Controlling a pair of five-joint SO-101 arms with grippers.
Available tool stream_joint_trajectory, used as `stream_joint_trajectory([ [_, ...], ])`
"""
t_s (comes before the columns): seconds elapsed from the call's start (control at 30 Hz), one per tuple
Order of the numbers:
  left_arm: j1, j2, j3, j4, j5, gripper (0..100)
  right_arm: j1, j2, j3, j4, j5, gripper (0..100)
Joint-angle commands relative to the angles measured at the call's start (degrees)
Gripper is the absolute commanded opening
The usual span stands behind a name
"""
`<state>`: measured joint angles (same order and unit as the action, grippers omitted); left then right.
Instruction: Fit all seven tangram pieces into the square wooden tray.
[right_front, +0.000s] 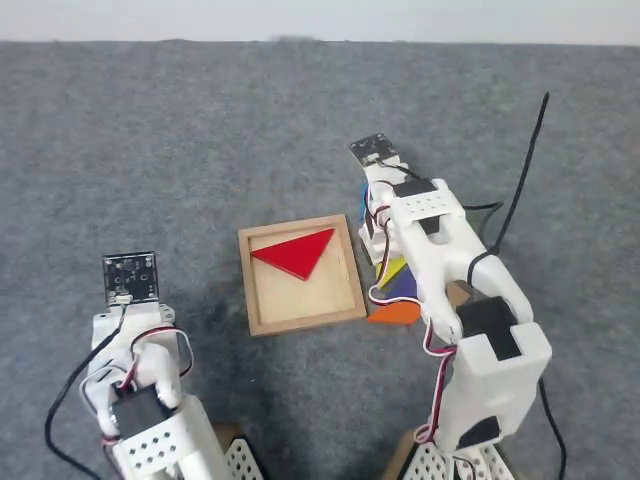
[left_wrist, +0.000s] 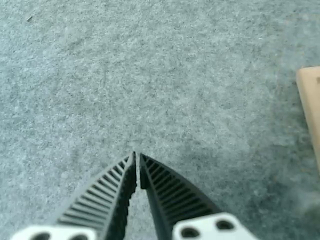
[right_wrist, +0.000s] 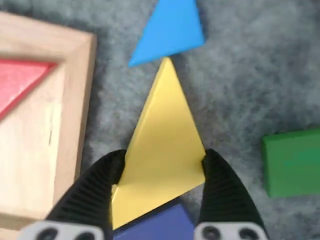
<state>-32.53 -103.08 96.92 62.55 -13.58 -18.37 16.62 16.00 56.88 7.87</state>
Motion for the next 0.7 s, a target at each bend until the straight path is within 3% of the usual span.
stream_joint_trajectory([
  [0.0,0.0,-0.88,-0.48,0.18,-0.7,2,1.1,-6.02,-0.35,1.01,-2.9,2.9],
  [0.3,0.0,-0.88,-0.48,0.18,-0.7,2,-3.82,-15.34,7.47,-0.04,-2.99,2.9],
  [0.67,0.0,-0.88,-0.48,0.18,-0.7,2,-1.45,-15.25,8.35,1.54,1.05,2.9],
])
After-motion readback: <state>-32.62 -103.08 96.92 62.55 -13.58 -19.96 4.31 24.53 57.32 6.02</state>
